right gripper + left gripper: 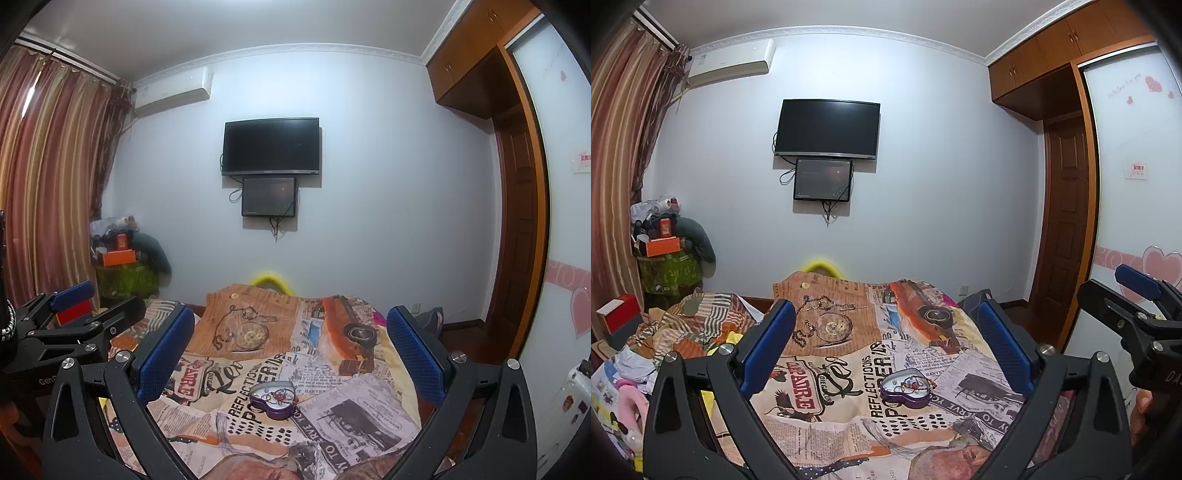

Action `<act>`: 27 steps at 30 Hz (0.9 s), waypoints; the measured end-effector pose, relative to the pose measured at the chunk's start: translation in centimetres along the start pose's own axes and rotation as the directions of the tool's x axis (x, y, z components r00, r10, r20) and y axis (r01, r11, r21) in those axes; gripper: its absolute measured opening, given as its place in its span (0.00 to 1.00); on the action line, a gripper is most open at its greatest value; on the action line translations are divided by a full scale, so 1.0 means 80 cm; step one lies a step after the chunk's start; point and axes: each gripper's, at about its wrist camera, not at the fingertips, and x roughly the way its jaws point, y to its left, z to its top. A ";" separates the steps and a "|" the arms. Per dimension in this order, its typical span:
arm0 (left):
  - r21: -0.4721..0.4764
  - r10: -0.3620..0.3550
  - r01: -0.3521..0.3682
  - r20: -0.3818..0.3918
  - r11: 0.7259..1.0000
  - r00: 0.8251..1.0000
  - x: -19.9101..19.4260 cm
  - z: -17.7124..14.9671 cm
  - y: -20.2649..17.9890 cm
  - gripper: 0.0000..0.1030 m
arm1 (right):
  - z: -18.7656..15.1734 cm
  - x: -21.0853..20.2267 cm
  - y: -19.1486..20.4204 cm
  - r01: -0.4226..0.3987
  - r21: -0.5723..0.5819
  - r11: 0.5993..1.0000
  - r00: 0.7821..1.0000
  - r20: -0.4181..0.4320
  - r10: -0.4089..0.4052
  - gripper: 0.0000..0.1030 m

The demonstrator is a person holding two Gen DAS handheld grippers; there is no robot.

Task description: Organize jewelry

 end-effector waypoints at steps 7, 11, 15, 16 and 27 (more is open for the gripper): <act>0.000 0.000 0.000 -0.002 1.000 1.000 0.001 0.000 -0.002 0.97 | -0.001 0.002 -0.001 0.000 0.010 1.000 1.000 -0.004 0.000 1.00; 0.000 -0.001 0.001 -0.003 1.000 1.000 0.001 0.001 -0.002 0.97 | 0.000 0.001 -0.002 -0.001 0.012 1.000 1.000 -0.004 0.001 1.00; -0.001 -0.002 0.002 -0.004 1.000 1.000 0.001 0.001 -0.002 0.97 | -0.002 0.002 -0.002 0.000 0.014 1.000 1.000 -0.004 0.000 1.00; -0.002 -0.002 0.002 -0.005 1.000 1.000 0.001 0.000 -0.002 0.97 | -0.002 0.002 -0.002 0.000 0.014 1.000 1.000 -0.005 0.000 1.00; -0.003 -0.015 0.015 -0.012 1.000 1.000 0.004 -0.005 -0.009 0.97 | -0.003 0.002 -0.003 -0.001 0.019 1.000 1.000 -0.008 0.001 1.00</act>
